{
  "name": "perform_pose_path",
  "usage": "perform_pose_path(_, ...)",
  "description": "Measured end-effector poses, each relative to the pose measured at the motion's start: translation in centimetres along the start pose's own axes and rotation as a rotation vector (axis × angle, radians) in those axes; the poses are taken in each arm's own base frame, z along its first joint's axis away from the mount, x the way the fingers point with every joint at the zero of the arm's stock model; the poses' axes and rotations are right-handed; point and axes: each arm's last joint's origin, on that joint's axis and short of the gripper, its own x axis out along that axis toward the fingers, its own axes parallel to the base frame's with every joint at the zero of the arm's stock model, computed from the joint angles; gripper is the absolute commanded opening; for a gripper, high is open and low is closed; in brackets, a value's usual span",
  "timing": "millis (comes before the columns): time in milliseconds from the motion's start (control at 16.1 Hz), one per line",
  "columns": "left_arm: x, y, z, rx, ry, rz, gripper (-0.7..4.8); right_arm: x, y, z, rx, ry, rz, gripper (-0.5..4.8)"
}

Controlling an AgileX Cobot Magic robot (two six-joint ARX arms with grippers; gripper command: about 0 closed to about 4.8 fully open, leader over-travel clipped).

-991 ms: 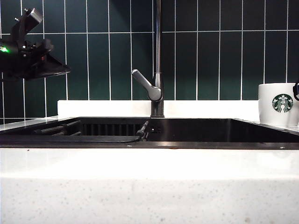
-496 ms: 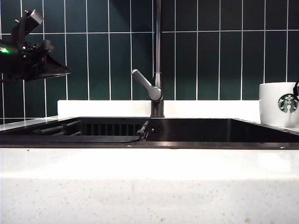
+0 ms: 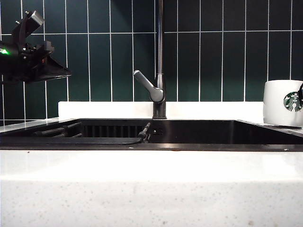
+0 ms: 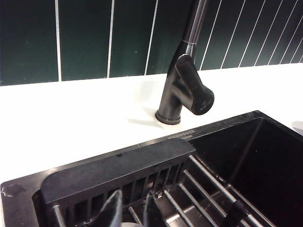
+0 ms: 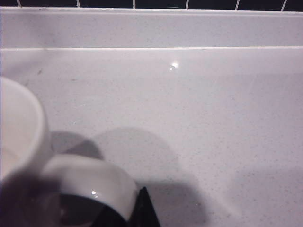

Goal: Pick up the mug next to the sink, go to the faucet to get some water, pour the water into the sink, and finally put the mug back to its place.

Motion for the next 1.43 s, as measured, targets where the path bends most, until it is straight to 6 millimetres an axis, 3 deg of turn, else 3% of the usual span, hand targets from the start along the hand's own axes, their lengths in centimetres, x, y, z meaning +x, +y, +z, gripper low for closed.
perform_pose_path(310, 0.2, -0.4, 0.0, -0.001, 0.005, -0.045, 0.62, -0.2, 0.1, 1.9, -0.029, -0.064, 0.004, -0.01)
perform_pose_path(620, 2.0, -0.4, 0.5, -0.005, 0.017, -0.1, 0.62, -0.2, 0.8, 4.6, -0.033, -0.157, 0.072, -0.01)
perform_pose_path(867, 4.7, 0.8, 1.8, -0.001, 0.017, -0.146, 0.62, 0.2, 4.1, 7.4, -0.044, -0.223, 0.284, -0.01)
perform_pose_path(991, 5.9, 1.6, 2.1, -0.009, 0.028, -0.173, 0.95, 0.5, 5.6, 9.3, -0.051, -0.233, 0.357, -0.01)
perform_pose_path(1177, 7.5, 2.7, 1.9, -0.032, 0.057, -0.182, 0.99, 0.8, 8.0, 12.1, -0.06, -0.191, 0.442, -0.01)
perform_pose_path(1425, 9.7, 4.2, 1.6, -0.026, 0.05, -0.188, 1.08, 1.2, 10.0, 13.6, -0.065, -0.197, 0.496, -0.01)
